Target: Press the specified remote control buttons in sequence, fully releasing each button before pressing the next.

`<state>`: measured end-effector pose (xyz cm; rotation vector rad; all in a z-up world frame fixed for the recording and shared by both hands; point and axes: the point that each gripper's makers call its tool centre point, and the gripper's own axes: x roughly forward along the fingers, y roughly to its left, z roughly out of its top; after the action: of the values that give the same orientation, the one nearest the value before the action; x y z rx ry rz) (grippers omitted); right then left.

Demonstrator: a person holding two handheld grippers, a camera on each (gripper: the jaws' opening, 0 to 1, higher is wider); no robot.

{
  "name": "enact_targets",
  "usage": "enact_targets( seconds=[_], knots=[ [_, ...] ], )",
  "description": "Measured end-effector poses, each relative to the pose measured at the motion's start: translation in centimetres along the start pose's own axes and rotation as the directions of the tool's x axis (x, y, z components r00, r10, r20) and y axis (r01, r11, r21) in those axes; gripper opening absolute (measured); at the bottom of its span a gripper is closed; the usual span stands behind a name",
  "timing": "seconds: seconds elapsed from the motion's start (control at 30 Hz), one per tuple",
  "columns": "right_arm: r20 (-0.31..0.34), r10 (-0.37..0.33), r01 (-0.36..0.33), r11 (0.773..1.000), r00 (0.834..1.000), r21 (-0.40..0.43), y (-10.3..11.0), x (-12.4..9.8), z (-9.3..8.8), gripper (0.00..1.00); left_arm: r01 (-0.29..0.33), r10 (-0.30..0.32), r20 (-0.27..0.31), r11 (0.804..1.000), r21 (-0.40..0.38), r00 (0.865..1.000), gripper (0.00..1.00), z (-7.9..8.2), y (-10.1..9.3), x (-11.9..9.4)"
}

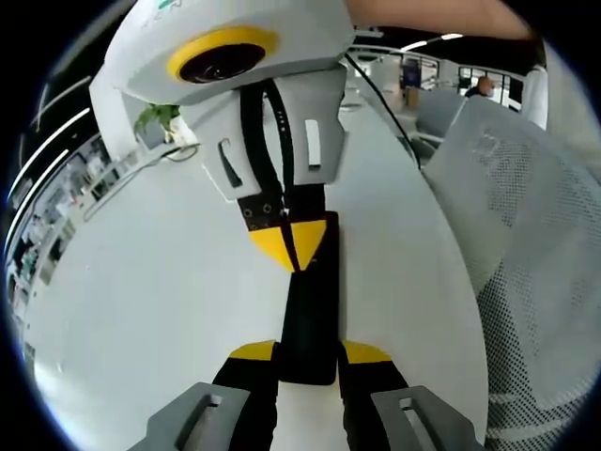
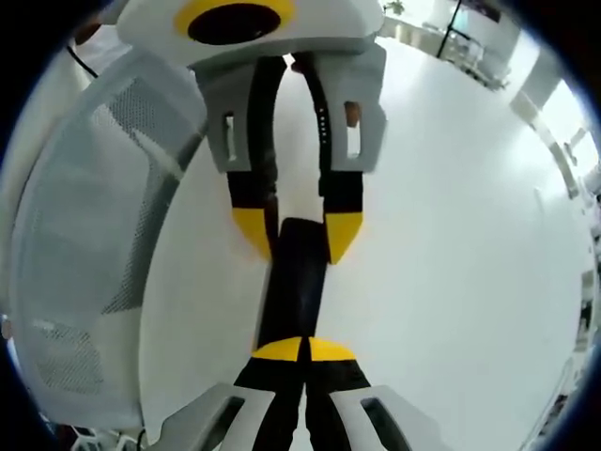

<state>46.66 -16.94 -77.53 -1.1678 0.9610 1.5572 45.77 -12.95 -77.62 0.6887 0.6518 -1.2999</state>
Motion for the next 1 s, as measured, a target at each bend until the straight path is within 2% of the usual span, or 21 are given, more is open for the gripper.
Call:
enact_targets(
  seconds=[0.27, 0.43, 1.0],
  knots=[
    [0.01, -0.006, 0.006, 1.0, 1.0, 0.0, 0.2, -0.4, -0.3, 0.0, 0.0, 0.0, 0.001, 1.0, 0.0, 1.0, 0.24, 0.0, 0.0, 0.0],
    [0.05, -0.027, 0.026, 0.999, 0.998, 0.018, -0.3, -1.3, 0.2, 0.0, 0.001, -0.001, 0.001, 1.0, 0.001, 1.0, 0.24, 0.0, 0.0, 0.0],
    [0.037, -0.022, 0.022, 1.0, 0.999, 0.012, 0.2, -1.4, -0.2, 0.0, 0.003, -0.003, -0.001, 1.0, 0.002, 1.0, 0.24, 0.0, 0.1, 0.0]
  ],
)
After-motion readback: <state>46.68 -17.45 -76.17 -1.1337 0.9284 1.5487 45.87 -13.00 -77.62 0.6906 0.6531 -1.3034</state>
